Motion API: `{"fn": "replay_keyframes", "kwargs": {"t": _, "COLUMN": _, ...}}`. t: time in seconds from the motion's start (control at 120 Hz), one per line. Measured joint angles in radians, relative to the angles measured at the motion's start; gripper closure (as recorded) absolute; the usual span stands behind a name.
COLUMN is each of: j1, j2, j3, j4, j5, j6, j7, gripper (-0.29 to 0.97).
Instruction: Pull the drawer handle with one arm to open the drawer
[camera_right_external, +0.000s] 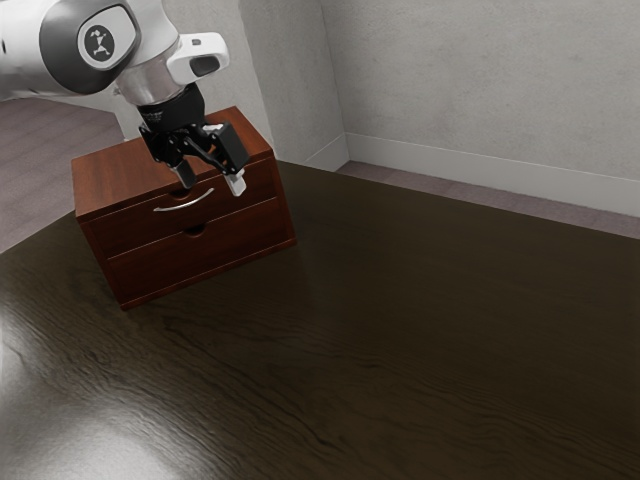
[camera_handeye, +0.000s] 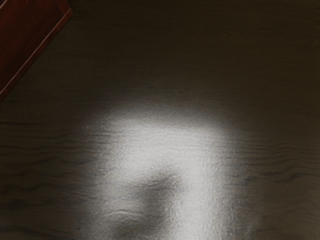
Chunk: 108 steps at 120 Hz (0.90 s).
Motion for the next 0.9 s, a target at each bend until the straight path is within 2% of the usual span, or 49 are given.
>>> {"fn": "replay_keyframes", "kwargs": {"t": 0.167, "j1": 0.025, "j2": 0.004, "j3": 0.031, "j4": -0.002, "j5": -0.048, "j6": -0.005, "j7": 0.002, "gripper": 0.0}}
{"fn": "replay_keyframes", "kwargs": {"t": 0.333, "j1": 0.021, "j2": 0.001, "j3": 0.031, "j4": 0.029, "j5": -0.063, "j6": -0.019, "j7": 0.008, "gripper": 0.0}}
{"fn": "replay_keyframes", "kwargs": {"t": 0.417, "j1": 0.021, "j2": 0.017, "j3": 0.018, "j4": 0.087, "j5": -0.052, "j6": -0.038, "j7": 0.011, "gripper": 0.0}}
{"fn": "replay_keyframes", "kwargs": {"t": 0.475, "j1": 0.01, "j2": -0.015, "j3": -0.002, "j4": 0.186, "j5": -0.023, "j6": -0.056, "j7": 0.013, "gripper": 0.0}}
{"fn": "replay_keyframes", "kwargs": {"t": 0.533, "j1": -0.008, "j2": -0.035, "j3": -0.008, "j4": 0.224, "j5": -0.004, "j6": -0.069, "j7": 0.027, "gripper": 0.0}}
{"fn": "replay_keyframes", "kwargs": {"t": 0.758, "j1": 0.009, "j2": -0.02, "j3": -0.011, "j4": 0.185, "j5": 0.009, "j6": -0.018, "j7": 0.303, "gripper": 0.0}}
{"fn": "replay_keyframes", "kwargs": {"t": 0.9, "j1": 0.018, "j2": 0.037, "j3": -0.039, "j4": 0.172, "j5": 0.075, "j6": 0.009, "j7": 0.445, "gripper": 0.0}}
